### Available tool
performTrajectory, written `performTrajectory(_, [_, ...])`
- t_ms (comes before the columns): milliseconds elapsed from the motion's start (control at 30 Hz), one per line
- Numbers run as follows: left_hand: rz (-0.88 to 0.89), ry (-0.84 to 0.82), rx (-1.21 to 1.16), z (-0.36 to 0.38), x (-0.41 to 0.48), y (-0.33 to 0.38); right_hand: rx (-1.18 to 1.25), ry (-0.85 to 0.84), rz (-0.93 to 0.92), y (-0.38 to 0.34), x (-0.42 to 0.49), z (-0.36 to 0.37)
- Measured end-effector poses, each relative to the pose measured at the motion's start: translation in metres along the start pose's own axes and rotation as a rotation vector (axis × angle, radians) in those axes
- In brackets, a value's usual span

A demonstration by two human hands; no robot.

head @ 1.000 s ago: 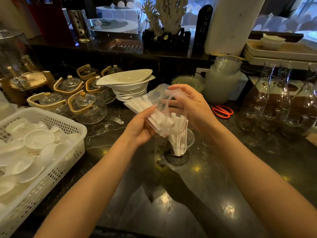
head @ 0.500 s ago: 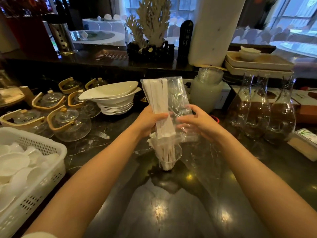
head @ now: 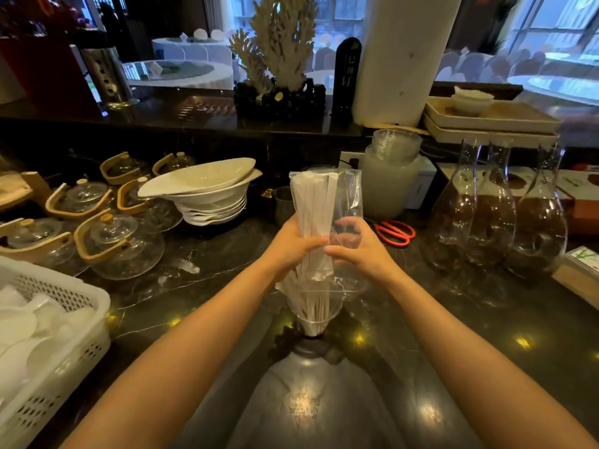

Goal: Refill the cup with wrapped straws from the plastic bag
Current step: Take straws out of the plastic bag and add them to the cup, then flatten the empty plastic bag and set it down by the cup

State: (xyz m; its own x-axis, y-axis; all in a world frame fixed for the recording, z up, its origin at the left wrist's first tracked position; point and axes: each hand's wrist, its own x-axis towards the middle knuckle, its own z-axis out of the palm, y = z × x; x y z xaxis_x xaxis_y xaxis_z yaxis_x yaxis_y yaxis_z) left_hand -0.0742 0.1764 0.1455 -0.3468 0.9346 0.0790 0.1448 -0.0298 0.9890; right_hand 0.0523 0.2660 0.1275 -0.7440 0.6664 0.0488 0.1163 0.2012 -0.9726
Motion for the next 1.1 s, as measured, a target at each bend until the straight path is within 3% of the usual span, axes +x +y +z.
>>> performTrajectory(467, [0.004, -0.043, -0.007, -0.004, 0.003, -0.004, 0.004, 0.005, -0.106, -0.001, 0.001, -0.001])
performTrajectory(700, [0.034, -0.022, -0.100, -0.011, 0.010, 0.013, 0.140, 0.032, -0.121, -0.012, 0.006, -0.008])
performTrajectory(933, [0.110, 0.076, -0.096, -0.029, 0.030, 0.047, 0.275, 0.089, -0.116, -0.037, 0.021, -0.020])
performTrajectory(1100, [0.145, 0.141, -0.213, -0.039, 0.037, 0.074, 0.229, 0.108, -0.107, -0.054, 0.030, -0.028])
